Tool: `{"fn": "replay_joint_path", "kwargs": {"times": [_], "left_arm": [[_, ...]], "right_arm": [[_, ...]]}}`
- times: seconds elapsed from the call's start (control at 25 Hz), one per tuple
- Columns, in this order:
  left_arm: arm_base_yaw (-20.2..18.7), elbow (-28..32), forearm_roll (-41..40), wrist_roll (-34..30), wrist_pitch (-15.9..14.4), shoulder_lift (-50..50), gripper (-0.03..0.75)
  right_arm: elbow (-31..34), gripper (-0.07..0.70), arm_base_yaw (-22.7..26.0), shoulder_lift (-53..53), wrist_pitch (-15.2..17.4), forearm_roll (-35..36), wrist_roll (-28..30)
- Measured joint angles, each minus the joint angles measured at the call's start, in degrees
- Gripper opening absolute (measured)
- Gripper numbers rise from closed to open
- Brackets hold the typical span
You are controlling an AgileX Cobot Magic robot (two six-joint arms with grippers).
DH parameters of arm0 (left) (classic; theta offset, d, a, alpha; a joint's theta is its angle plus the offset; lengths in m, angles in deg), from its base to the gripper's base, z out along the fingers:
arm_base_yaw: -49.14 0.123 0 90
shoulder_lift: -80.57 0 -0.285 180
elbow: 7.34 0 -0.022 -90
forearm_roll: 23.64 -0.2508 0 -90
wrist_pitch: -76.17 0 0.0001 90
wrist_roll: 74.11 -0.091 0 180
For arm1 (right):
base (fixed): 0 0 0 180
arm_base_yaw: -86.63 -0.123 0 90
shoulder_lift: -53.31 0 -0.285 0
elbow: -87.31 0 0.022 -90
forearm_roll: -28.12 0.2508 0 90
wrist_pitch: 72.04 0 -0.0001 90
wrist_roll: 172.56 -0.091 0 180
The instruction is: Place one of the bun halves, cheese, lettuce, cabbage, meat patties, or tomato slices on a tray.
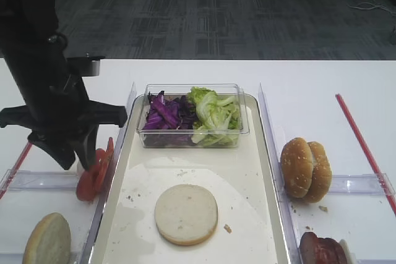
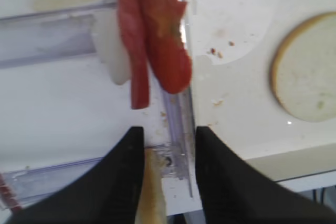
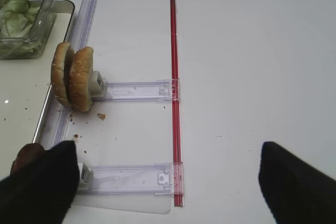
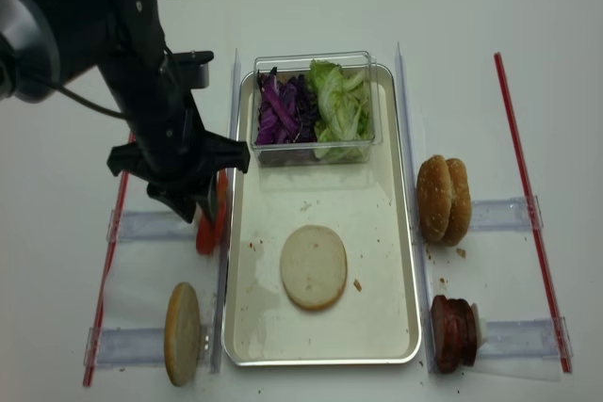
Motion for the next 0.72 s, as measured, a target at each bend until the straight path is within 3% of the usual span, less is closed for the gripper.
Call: {"fn": "replay_joint_path", "kwargs": {"times": [0.2,0.6,0.72], "left_arm": [[0.00,0.00,-6.69,2.33,-0.11,0.00,0.233],[0.03,0.00,-9.30,0.89,-0.11,0.00,0.233],[1.76,0.00,-10.49,1.52,-0.11,0.00,0.233]], "right_arm": [[0.00,0.693,0.00,0.00,0.00,0.00,0.00],[0.00,0.693,0.00,0.00,0.00,0.00,0.00],[0.00,0.693,0.00,0.00,0.00,0.00,0.00]]}}
